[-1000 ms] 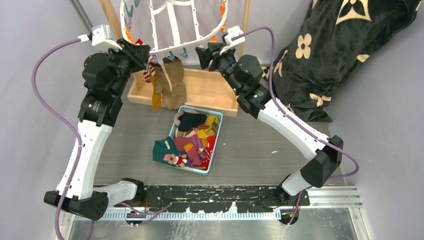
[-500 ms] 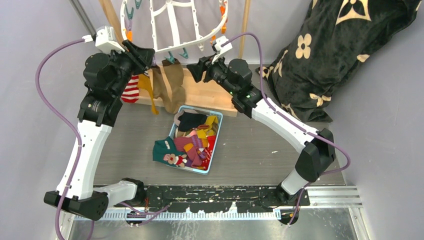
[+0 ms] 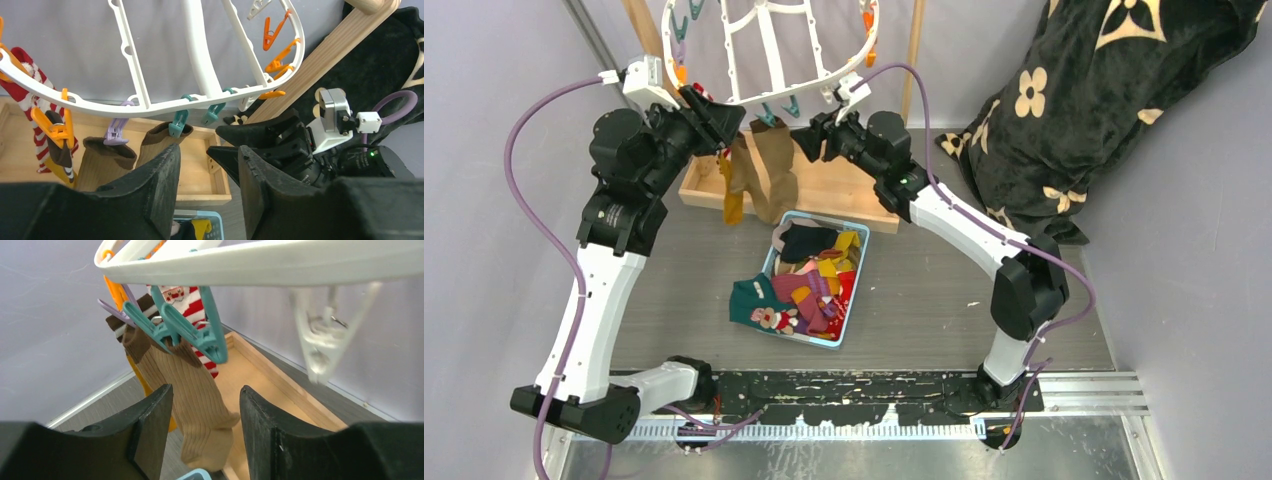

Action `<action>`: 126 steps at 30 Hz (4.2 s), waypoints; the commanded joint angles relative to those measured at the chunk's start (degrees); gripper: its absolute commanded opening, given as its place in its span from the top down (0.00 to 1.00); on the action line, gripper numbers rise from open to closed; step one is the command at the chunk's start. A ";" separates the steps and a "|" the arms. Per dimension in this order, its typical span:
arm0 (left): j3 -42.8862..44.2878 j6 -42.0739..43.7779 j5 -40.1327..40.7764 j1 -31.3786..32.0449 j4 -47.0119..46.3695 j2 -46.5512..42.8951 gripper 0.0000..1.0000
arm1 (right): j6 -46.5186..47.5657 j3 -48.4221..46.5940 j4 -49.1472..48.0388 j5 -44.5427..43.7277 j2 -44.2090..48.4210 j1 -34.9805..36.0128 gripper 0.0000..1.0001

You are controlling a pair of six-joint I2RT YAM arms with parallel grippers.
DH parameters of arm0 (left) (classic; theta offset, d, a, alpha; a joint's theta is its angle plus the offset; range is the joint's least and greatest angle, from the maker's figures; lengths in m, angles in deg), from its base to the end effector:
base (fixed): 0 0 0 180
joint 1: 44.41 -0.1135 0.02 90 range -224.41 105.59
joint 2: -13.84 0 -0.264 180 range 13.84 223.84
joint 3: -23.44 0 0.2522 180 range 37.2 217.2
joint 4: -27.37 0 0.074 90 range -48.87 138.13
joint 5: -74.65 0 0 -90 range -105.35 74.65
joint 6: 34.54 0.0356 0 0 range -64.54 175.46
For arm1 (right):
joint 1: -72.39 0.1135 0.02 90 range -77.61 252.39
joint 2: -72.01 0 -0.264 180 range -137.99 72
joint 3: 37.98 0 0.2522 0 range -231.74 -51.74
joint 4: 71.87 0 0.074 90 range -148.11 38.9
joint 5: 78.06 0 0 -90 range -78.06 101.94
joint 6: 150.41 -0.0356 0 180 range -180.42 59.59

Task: Clip the socks to the hanger
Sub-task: Adjust the sock on the hanger.

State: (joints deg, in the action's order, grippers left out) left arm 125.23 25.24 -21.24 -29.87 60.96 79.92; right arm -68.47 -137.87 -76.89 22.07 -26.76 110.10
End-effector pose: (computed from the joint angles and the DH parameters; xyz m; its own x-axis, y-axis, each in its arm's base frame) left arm 0.2189 -0.0605 0.5061 -0.1447 -0.4797 -0.8654 0.3196 0.8051 -0.4997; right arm 0.3291 0.2624 0.3910 -0.0200 0.1590 -0.9871 -0.7450 0.6560 0.1208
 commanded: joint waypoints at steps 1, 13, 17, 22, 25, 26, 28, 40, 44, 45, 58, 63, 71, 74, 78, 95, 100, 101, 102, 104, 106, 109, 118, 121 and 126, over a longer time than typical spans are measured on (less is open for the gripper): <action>1.17 1.75 0.47 -0.22 -1.49 -1.91 0.51 | 1.95 -6.55 -3.70 3.08 -1.83 0.11 0.43; 2.51 0.65 -0.45 -0.22 -0.92 -1.77 0.50 | 6.49 -10.88 -4.94 2.52 -5.88 -0.70 0.47; 3.47 0.75 -0.52 -0.22 -0.51 -1.60 0.46 | 6.64 -11.49 -4.86 3.15 -6.43 -1.29 0.48; 4.35 0.79 -0.57 -0.22 -0.18 -1.57 0.39 | 6.49 -11.83 -4.99 6.55 -6.93 -2.09 0.52; 4.86 0.80 -0.62 -0.22 0.13 -1.36 0.33 | 6.38 -12.60 -4.16 8.75 -6.98 -2.21 0.62; 4.95 0.80 -0.67 -0.22 0.17 -1.25 0.33 | 6.38 -12.69 -4.03 9.49 -6.90 -2.22 0.65; 5.11 0.77 -0.62 -0.15 0.40 -1.16 0.33 | 6.35 -12.51 -3.99 10.57 -6.53 -2.22 0.71; 1.72 -1.63 -10.61 -0.21 1.22 -0.90 0.48 | 4.96 -8.92 -5.29 13.67 -3.24 -2.21 0.87; 0.58 -2.06 -11.13 -0.20 0.97 -0.87 0.51 | 3.95 -7.42 -6.61 13.62 -1.80 -2.05 0.92; 0.16 -2.26 -11.29 -0.17 0.93 -0.79 0.52 | 3.73 -7.05 -6.95 13.67 -1.40 -1.92 0.93; 1.03 -7.79 -13.64 0.43 -1.60 3.75 0.53 | 6.82 -3.35 -6.92 10.56 4.42 5.29 0.96; 0.90 -7.57 -9.51 0.53 -4.46 3.92 0.56 | 6.23 -3.70 -7.44 9.33 4.42 6.82 0.96; 0.85 -6.08 -5.36 0.12 -5.39 3.94 0.69 | 5.73 -4.37 -7.64 8.65 3.97 7.55 0.96; -0.02 -5.59 -4.28 -0.24 -6.01 3.74 0.79 | 5.77 -4.00 -7.54 8.43 4.13 7.55 0.96; -0.23 -5.60 -3.77 -0.28 -6.06 3.62 0.86 | 5.25 -3.35 -6.69 6.24 4.49 7.55 0.77; -0.06 -7.39 -5.85 -0.37 -4.41 2.39 0.90 | -33.13 -8.33 -15.99 19.76 -2.96 0.95 0.51; 0.13 -7.81 -6.86 -0.40 -4.02 2.35 0.91 | -40.26 -9.11 -19.53 21.12 -5.40 0.52 0.52; 0.17 -7.90 -7.05 -0.40 -4.02 2.35 0.91 | -41.52 -9.48 -20.21 21.27 -5.91 0.48 0.52; 0.20 -8.04 -7.24 -0.40 -4.09 2.33 0.91 | -42.24 -9.87 -20.54 21.39 -6.38 0.51 0.52; 0.28 -8.34 -7.59 -0.37 -4.02 2.43 0.92 | -43.95 -10.35 -20.92 21.53 -7.19 0.60 0.53; 0.28 -8.58 -7.87 -0.39 -4.12 2.42 0.92 | -46.57 -10.06 -23.32 21.58 -7.84 0.58 0.54; 0.38 -8.71 -7.91 -0.40 -3.98 2.49 0.92 | -49.55 -9.14 -27.38 21.55 -8.52 0.61 0.57; 0.50 -8.49 -6.64 -0.39 -3.92 2.15 0.92 | -33.61 4.49 -23.00 7.47 2.49 3.99 0.48; 0.57 -7.99 -5.82 -0.39 -4.05 2.09 0.92 | -13.52 5.37 -10.75 -4.05 6.72 8.95 0.41; 0.02 -7.82 -5.04 -0.37 -3.87 1.87 0.92 | 14.99 3.18 -7.30 -23.38 7.01 17.56 0.44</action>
State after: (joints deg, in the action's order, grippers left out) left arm 123.96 16.87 -27.16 -30.17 60.20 83.94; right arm -81.02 -131.57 -86.31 16.26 -23.28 122.43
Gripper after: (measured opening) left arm 0.186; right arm 0.581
